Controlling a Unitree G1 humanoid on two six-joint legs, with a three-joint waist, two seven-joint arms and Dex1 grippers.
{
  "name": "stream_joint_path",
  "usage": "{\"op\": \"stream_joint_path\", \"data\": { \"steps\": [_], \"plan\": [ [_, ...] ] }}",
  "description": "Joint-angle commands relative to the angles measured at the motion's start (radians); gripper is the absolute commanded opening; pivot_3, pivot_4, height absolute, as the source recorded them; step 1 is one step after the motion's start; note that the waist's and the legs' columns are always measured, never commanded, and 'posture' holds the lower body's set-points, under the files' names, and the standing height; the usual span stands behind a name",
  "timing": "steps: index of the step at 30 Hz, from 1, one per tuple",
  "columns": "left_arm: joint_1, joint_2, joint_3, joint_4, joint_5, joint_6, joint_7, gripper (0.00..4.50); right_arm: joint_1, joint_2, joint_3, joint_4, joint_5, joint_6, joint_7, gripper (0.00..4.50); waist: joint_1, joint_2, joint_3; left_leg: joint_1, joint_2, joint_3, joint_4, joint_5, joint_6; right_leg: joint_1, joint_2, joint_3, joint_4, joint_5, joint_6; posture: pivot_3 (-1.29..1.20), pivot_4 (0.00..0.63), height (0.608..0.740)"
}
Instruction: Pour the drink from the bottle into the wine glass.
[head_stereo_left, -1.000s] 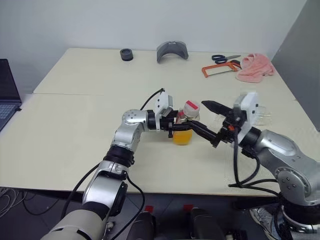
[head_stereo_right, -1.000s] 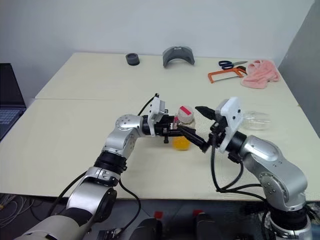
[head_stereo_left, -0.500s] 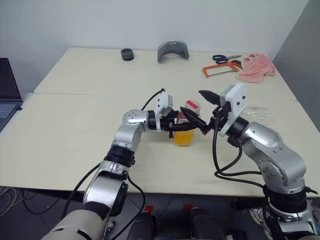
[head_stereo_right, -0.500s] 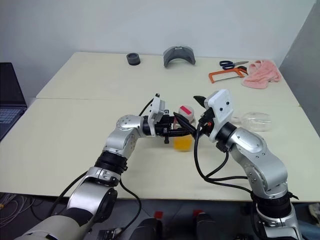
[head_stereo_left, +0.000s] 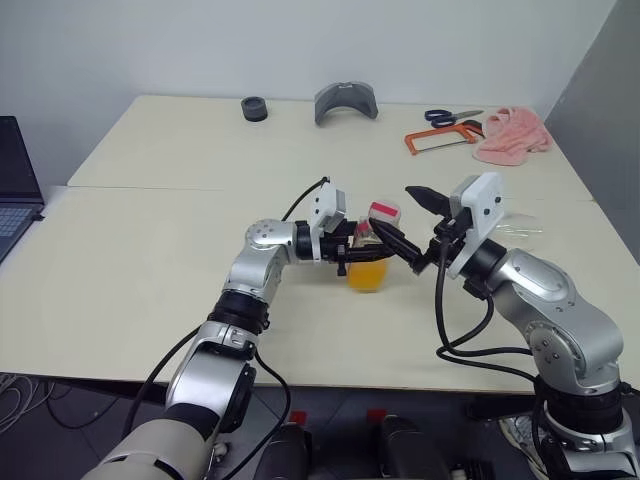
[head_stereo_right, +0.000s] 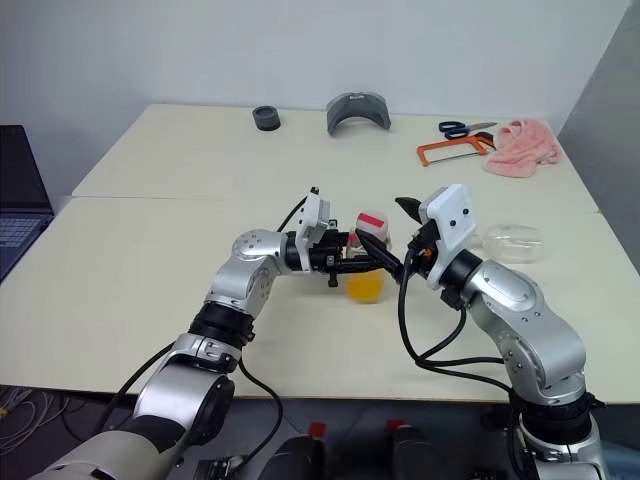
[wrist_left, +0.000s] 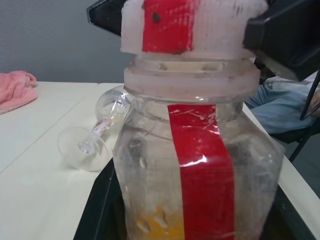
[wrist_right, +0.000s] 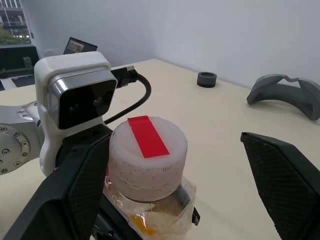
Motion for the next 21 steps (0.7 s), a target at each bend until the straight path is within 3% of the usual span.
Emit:
{"op": "stream_joint_path", "data": {
  "steps": [1, 21],
  "plan": [
    [-0.013, 0.000, 0.014, -0.038, -0.022, -0.012, -0.005, 1.61, -0.001, -0.007, -0.050, -0.043, 0.026, 0.000, -0.002, 4.36, 0.000, 0.000, 0.000, 0.000, 0.000, 0.000, 0.000, 0.000, 0.000, 0.000, 0.000, 0.000, 0.000, 0.000, 0.000, 0.00, 0.150, 0.740],
    [-0.012, 0.000, 0.011, -0.035, -0.016, -0.023, -0.003, 1.61, 0.014, -0.024, -0.042, -0.086, 0.116, 0.012, 0.022, 4.36, 0.000, 0.000, 0.000, 0.000, 0.000, 0.000, 0.000, 0.000, 0.000, 0.000, 0.000, 0.000, 0.000, 0.000, 0.000, 0.00, 0.150, 0.740]
  ]
}}
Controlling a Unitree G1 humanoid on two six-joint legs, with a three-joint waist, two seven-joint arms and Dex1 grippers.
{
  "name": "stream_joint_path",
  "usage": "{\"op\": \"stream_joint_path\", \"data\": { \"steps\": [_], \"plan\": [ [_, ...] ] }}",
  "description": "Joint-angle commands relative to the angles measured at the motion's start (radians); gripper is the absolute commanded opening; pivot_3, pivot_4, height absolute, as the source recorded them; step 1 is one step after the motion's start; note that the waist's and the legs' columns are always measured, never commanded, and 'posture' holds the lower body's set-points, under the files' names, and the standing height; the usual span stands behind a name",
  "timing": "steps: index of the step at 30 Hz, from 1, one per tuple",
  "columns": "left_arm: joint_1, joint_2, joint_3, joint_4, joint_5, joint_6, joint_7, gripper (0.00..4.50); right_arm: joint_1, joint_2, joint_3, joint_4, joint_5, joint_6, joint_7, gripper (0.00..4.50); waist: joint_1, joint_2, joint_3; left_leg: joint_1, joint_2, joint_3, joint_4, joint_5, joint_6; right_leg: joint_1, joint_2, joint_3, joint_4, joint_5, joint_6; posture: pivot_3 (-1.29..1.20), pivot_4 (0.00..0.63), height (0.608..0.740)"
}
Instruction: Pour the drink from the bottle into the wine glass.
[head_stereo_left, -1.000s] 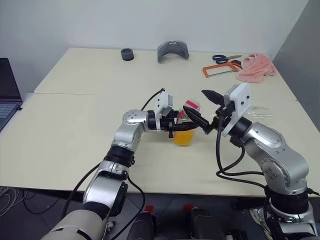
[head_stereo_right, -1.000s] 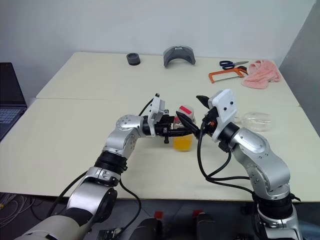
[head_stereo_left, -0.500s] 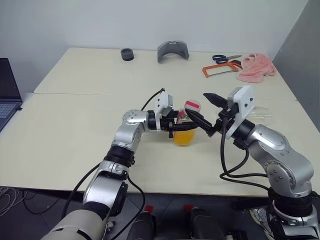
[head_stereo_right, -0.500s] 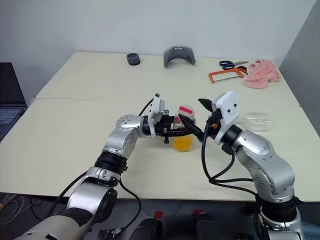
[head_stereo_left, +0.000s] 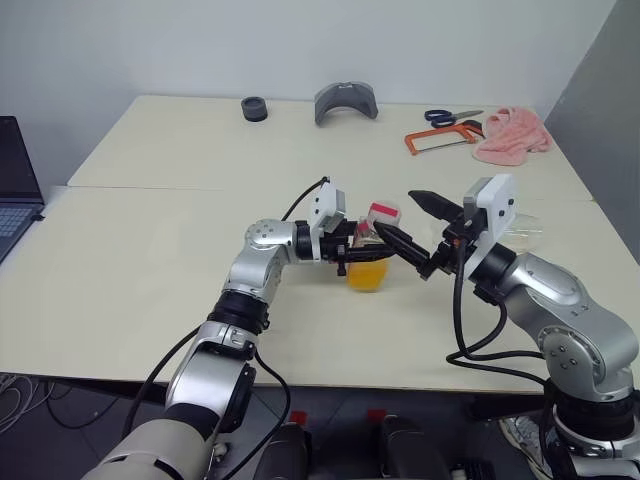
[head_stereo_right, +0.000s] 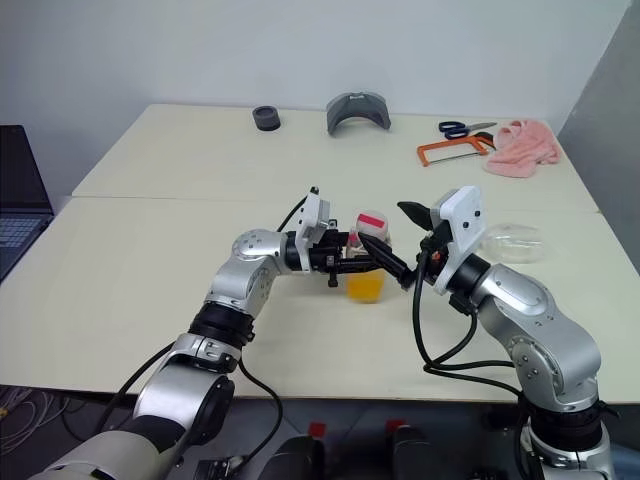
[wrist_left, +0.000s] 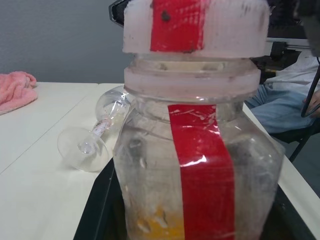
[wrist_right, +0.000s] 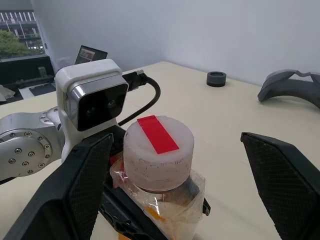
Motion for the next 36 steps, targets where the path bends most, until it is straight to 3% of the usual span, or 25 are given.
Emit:
{"op": "stream_joint_path", "data": {
  "steps": [1, 16, 36],
  "plan": [
    [-0.012, -0.001, 0.011, -0.034, -0.016, -0.020, -0.002, 1.61, -0.016, 0.000, 0.005, -0.047, 0.007, -0.019, 0.005, 4.36, 0.000, 0.000, 0.000, 0.000, 0.000, 0.000, 0.000, 0.000, 0.000, 0.000, 0.000, 0.000, 0.000, 0.000, 0.000, 0.00, 0.150, 0.740],
    [-0.007, 0.000, 0.008, -0.036, -0.011, -0.027, -0.002, 1.61, -0.050, 0.022, 0.037, 0.022, -0.099, -0.052, -0.024, 4.36, 0.000, 0.000, 0.000, 0.000, 0.000, 0.000, 0.000, 0.000, 0.000, 0.000, 0.000, 0.000, 0.000, 0.000, 0.000, 0.00, 0.150, 0.740],
    [-0.009, -0.001, 0.007, -0.031, -0.009, -0.030, -0.003, 1.61, -0.001, -0.006, -0.020, -0.025, -0.019, -0.004, -0.010, 4.36, 0.000, 0.000, 0.000, 0.000, 0.000, 0.000, 0.000, 0.000, 0.000, 0.000, 0.000, 0.000, 0.000, 0.000, 0.000, 0.00, 0.150, 0.740]
  ]
}}
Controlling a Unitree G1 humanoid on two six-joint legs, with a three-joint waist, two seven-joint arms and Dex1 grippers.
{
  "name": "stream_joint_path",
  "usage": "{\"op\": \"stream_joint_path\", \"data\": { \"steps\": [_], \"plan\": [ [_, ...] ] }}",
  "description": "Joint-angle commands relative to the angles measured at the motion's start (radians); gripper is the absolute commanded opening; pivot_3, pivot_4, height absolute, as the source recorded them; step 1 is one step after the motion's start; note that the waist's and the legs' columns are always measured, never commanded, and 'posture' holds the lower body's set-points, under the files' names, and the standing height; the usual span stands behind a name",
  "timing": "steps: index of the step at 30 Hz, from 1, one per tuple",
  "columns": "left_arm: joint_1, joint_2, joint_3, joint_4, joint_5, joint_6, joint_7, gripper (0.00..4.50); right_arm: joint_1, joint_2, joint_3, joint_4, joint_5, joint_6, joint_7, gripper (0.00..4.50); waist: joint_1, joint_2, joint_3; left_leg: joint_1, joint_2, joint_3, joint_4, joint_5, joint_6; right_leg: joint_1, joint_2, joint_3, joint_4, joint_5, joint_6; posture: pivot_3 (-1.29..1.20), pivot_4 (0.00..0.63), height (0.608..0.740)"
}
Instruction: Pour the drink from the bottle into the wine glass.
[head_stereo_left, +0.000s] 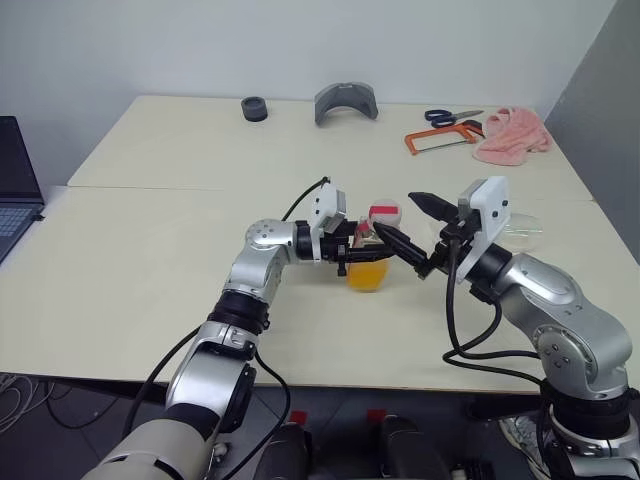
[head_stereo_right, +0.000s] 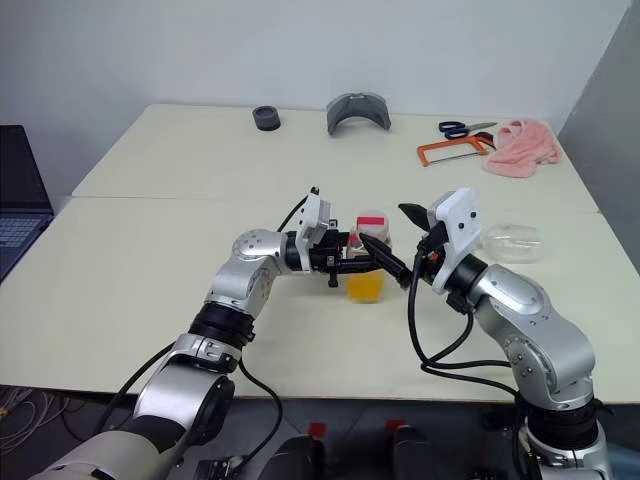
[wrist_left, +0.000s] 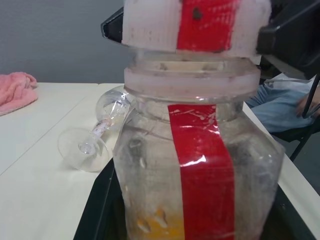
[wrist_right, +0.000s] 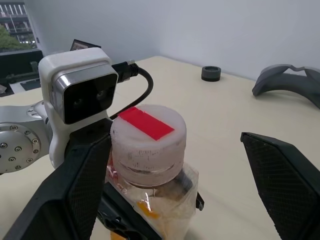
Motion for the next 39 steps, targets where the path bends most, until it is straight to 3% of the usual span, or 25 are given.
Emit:
{"op": "stream_joint_path", "data": {
  "steps": [1, 23, 39],
  "plan": [
    [-0.009, 0.000, 0.008, -0.031, -0.012, -0.022, -0.003, 1.61, -0.001, -0.008, -0.034, -0.043, 0.027, -0.002, 0.005, 4.36, 0.000, 0.000, 0.000, 0.000, 0.000, 0.000, 0.000, 0.000, 0.000, 0.000, 0.000, 0.000, 0.000, 0.000, 0.000, 0.00, 0.150, 0.740],
    [0.000, -0.001, 0.009, -0.052, -0.019, -0.019, 0.003, 1.61, 0.003, -0.008, -0.059, -0.054, 0.178, 0.050, 0.002, 4.36, 0.000, 0.000, 0.000, 0.000, 0.000, 0.000, 0.000, 0.000, 0.000, 0.000, 0.000, 0.000, 0.000, 0.000, 0.000, 0.00, 0.150, 0.740],
    [0.012, -0.006, 0.002, -0.070, -0.017, -0.020, 0.003, 1.61, -0.026, -0.014, -0.028, -0.028, 0.161, 0.052, 0.005, 4.36, 0.000, 0.000, 0.000, 0.000, 0.000, 0.000, 0.000, 0.000, 0.000, 0.000, 0.000, 0.000, 0.000, 0.000, 0.000, 0.00, 0.150, 0.740]
  ]
}}
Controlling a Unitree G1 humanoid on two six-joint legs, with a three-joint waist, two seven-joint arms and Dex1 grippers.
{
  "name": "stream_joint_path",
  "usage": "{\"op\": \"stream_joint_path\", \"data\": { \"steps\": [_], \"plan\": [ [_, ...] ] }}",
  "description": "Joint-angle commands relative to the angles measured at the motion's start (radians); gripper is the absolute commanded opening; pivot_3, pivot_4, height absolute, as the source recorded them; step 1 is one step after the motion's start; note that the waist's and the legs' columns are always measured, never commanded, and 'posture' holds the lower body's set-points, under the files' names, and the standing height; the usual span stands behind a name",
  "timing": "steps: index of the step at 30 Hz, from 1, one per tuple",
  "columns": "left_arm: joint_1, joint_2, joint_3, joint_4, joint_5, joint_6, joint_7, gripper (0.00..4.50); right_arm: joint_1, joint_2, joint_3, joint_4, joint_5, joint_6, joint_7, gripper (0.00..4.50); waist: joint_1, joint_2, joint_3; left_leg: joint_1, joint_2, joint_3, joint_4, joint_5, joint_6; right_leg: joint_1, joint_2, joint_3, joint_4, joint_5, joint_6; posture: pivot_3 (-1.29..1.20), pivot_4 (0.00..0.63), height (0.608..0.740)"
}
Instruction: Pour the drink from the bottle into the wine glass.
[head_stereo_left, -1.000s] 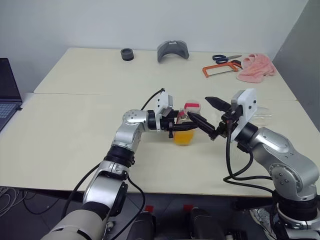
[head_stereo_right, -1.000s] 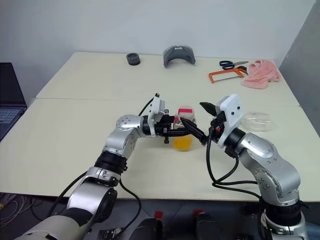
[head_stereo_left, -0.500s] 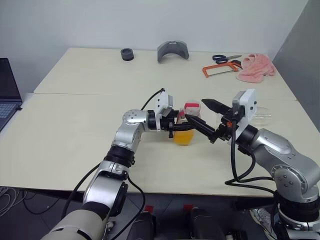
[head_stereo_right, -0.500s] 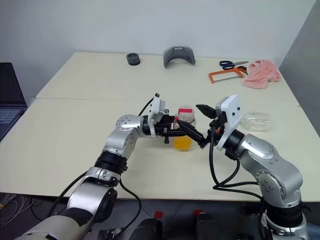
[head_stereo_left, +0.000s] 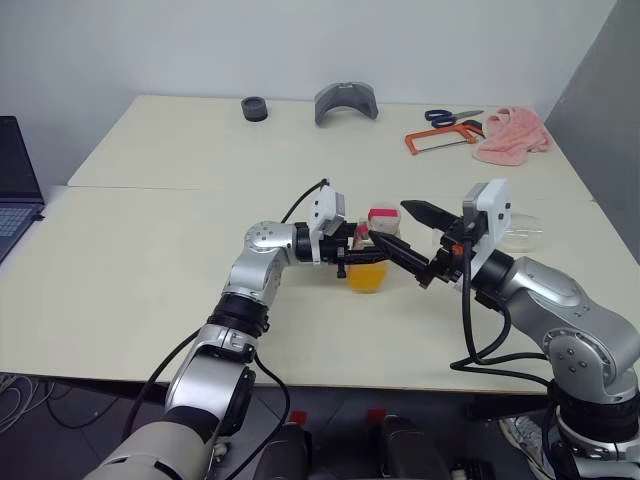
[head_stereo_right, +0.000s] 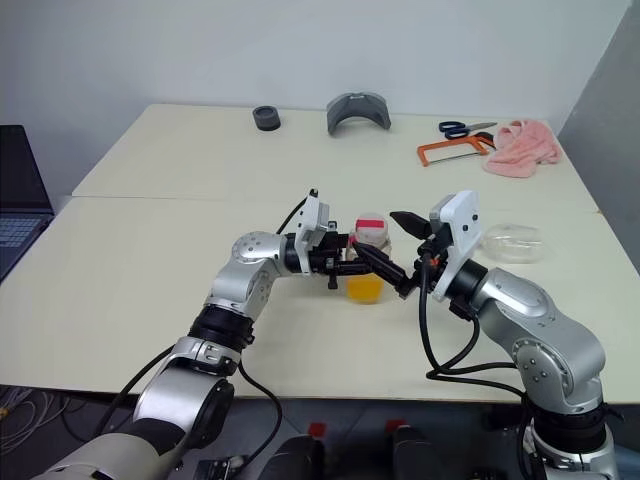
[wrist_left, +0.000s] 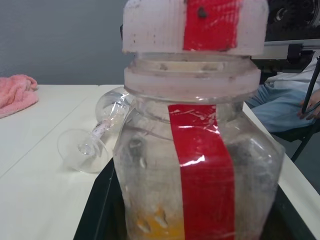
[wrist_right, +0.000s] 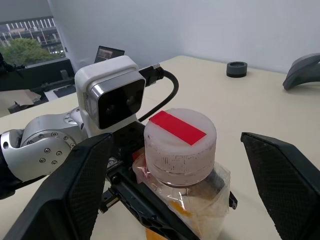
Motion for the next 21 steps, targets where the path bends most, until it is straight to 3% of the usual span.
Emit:
{"op": "stream_joint_path", "data": {
  "steps": [1, 15, 21],
  "plan": [
    [-0.006, -0.004, 0.002, -0.048, -0.016, -0.011, 0.000, 1.61, -0.032, -0.004, 0.002, -0.010, 0.005, -0.007, 0.007, 4.36, 0.000, 0.000, 0.000, 0.000, 0.000, 0.000, 0.000, 0.000, 0.000, 0.000, 0.000, 0.000, 0.000, 0.000, 0.000, 0.00, 0.150, 0.740],
    [0.001, -0.003, -0.006, -0.049, -0.012, -0.018, -0.004, 1.61, -0.092, 0.023, 0.051, 0.046, -0.040, -0.037, 0.016, 4.36, 0.000, 0.000, 0.000, 0.000, 0.000, 0.000, 0.000, 0.000, 0.000, 0.000, 0.000, 0.000, 0.000, 0.000, 0.000, 0.00, 0.150, 0.740],
    [0.008, -0.002, -0.006, -0.057, -0.012, -0.015, 0.000, 1.61, -0.096, 0.027, 0.056, 0.047, -0.063, -0.051, 0.027, 2.34, 0.000, 0.000, 0.000, 0.000, 0.000, 0.000, 0.000, 0.000, 0.000, 0.000, 0.000, 0.000, 0.000, 0.000, 0.000, 0.00, 0.150, 0.740]
  ]
}}
